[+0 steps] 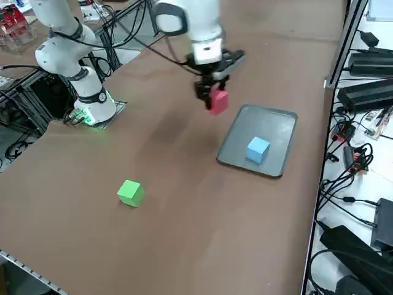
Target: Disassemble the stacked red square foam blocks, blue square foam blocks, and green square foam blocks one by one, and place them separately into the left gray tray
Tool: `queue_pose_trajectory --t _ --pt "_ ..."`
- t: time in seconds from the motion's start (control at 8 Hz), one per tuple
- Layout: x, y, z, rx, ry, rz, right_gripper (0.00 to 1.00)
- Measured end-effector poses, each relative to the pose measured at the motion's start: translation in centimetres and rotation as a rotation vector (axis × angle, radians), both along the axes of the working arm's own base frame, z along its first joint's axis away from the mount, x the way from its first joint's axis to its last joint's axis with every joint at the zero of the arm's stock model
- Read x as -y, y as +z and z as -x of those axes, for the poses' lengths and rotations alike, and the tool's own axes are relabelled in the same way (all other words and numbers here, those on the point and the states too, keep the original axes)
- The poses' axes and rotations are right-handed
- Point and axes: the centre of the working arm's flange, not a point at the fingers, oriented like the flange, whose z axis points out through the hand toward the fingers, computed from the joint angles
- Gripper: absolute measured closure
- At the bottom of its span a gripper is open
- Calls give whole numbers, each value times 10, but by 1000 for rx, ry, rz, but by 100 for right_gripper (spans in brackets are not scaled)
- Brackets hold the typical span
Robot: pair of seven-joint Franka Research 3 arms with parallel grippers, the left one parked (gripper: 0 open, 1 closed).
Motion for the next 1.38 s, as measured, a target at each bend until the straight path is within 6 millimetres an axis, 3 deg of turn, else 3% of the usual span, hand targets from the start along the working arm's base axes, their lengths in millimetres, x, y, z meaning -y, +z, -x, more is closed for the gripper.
queue_pose_trajectory --t 0.12,0.25,0.5,0.62,0.75,1.12,1.38 --pt "-23 -11 -24 0 33 -5 24" --pt "-33 -28 -45 -18 49 -7 24" --pt "-32 -75 -77 -49 60 -5 24" --pt "-31 -115 -92 -61 73 14 24" --pt "-31 -130 -97 -58 80 22 24" --pt "-38 -131 -103 -34 88 28 22" --pt "-40 -128 -106 -10 109 50 0"
